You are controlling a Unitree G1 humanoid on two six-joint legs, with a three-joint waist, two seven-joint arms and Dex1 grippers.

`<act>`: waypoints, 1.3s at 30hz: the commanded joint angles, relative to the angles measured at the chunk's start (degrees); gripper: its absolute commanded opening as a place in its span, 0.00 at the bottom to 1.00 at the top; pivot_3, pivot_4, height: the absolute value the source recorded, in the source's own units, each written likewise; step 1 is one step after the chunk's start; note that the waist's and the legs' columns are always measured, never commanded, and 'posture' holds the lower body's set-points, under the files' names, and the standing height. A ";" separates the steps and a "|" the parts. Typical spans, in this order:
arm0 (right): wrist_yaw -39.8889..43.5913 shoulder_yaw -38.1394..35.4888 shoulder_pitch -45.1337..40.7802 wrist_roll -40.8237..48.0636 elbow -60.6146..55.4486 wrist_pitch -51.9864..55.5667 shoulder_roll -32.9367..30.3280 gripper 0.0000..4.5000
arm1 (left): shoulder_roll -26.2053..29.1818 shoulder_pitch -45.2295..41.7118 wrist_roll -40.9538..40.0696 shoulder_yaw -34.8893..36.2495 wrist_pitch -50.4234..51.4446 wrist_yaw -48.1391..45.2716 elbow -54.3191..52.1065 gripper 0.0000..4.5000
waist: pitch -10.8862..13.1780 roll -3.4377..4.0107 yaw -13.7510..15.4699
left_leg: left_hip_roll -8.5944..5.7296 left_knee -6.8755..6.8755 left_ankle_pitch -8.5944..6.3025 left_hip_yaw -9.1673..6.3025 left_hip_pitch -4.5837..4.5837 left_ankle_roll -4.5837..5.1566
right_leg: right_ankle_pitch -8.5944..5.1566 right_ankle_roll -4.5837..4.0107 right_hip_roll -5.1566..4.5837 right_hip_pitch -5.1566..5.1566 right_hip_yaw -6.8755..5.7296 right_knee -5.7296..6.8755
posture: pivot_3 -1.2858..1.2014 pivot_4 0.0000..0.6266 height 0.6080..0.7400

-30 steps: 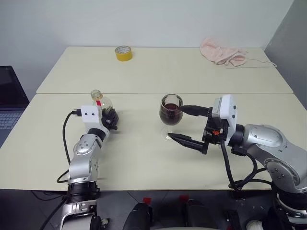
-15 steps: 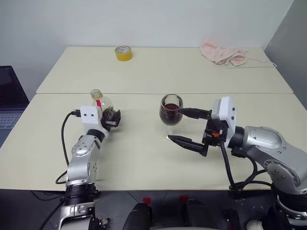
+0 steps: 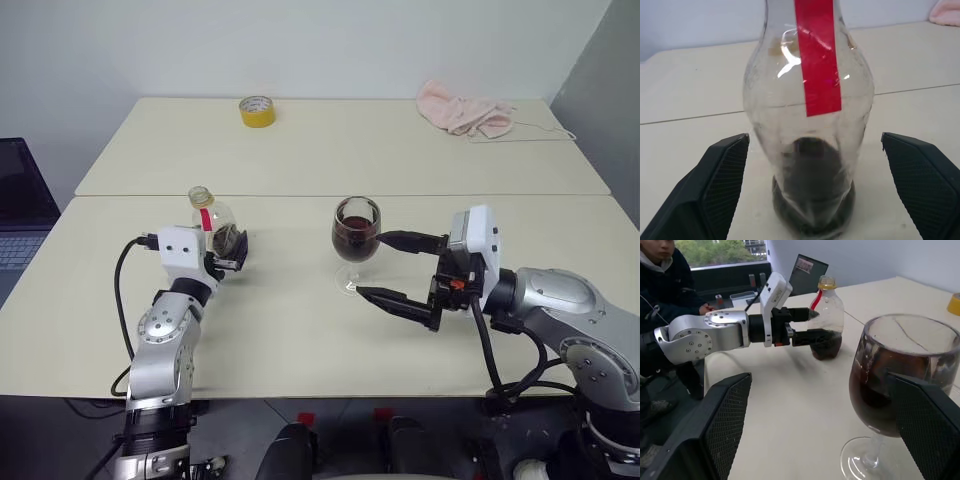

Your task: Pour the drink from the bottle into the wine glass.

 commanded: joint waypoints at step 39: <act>-14.28 -4.24 23.20 -29.09 20.93 -39.81 19.60 1.00 | 1.16 19.55 -0.90 -3.17 2.60 -3.88 -20.03 1.00 | -0.02 0.03 0.21 | 0.17 -0.31 -0.03 0.05 0.48 0.03 | 0.00 0.00 0.18 0.63 0.02 -0.64 | 0.52 0.24 1.00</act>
